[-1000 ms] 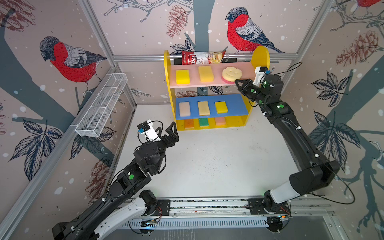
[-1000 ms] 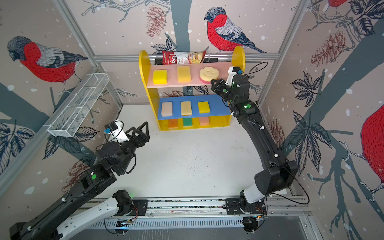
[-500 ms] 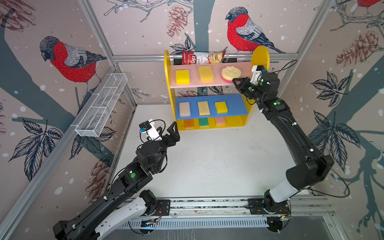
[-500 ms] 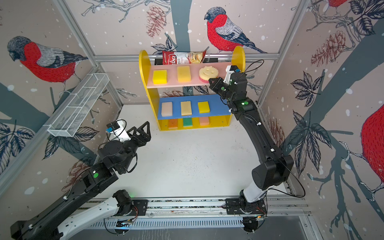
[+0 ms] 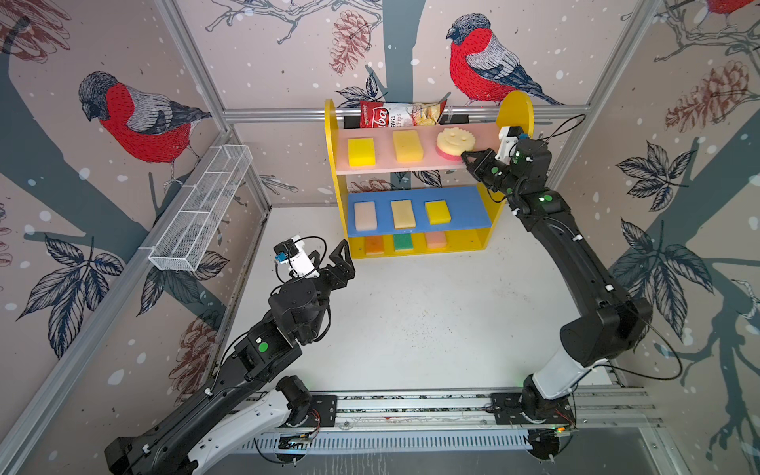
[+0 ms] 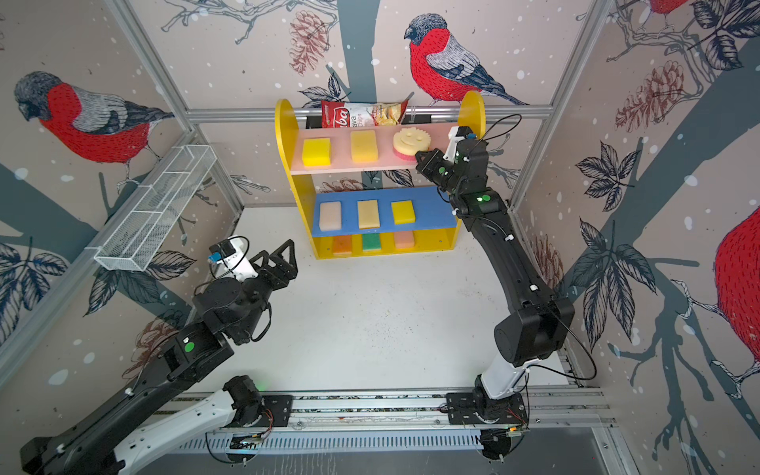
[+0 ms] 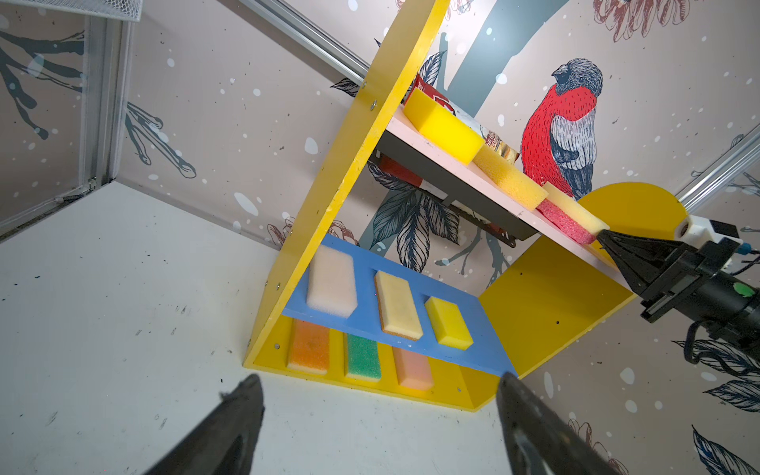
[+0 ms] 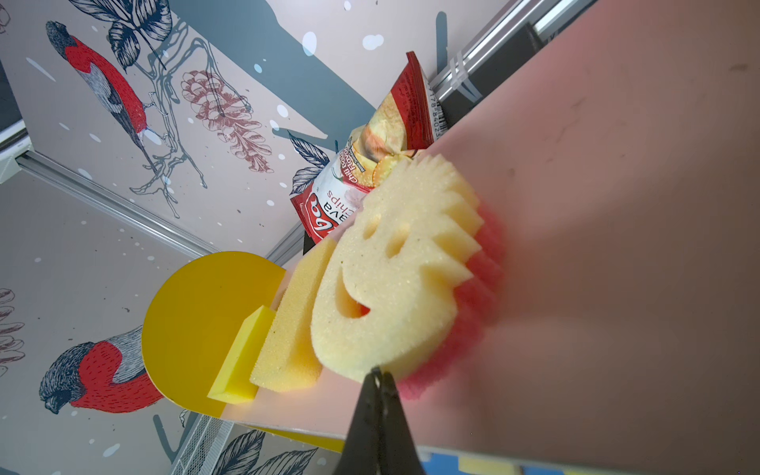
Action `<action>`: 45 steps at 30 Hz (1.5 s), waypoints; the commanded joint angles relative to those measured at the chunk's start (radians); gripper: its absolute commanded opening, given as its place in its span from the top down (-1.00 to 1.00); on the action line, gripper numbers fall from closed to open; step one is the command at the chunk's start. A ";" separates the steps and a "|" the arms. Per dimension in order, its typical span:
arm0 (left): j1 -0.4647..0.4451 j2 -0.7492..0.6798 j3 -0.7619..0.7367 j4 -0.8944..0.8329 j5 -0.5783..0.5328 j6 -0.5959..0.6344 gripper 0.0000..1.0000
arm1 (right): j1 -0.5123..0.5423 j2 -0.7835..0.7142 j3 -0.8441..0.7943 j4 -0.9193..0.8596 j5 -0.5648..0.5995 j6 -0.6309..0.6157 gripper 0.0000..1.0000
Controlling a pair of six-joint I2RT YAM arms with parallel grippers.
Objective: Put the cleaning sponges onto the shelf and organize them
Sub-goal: 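Push the smiley sponge farther onto the pink shelf with right gripper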
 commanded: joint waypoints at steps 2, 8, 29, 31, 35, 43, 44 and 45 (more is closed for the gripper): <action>0.003 0.002 0.004 0.011 0.005 0.004 -0.75 | -0.004 0.000 0.009 0.009 -0.021 -0.004 1.00; 0.005 0.002 0.005 0.013 0.004 0.004 -0.75 | -0.012 -0.008 0.003 0.011 -0.017 -0.006 1.00; 0.009 0.006 -0.001 0.017 0.003 0.001 -0.75 | 0.034 -0.020 0.020 -0.005 0.022 -0.044 1.00; 0.009 0.007 -0.002 0.019 0.004 -0.001 -0.75 | 0.075 -0.022 0.041 -0.022 0.070 -0.086 0.99; 0.011 0.007 -0.005 0.019 0.010 -0.004 -0.75 | 0.156 0.015 0.137 -0.107 0.156 -0.176 0.89; 0.012 -0.011 -0.003 0.002 0.008 -0.010 -0.75 | 0.221 0.069 0.221 -0.155 0.231 -0.242 0.78; 0.013 -0.012 -0.004 0.000 0.007 -0.012 -0.75 | 0.222 0.081 0.235 -0.164 0.230 -0.246 0.77; 0.013 -0.013 -0.005 0.001 0.007 -0.014 -0.74 | 0.224 0.094 0.247 -0.174 0.231 -0.250 0.76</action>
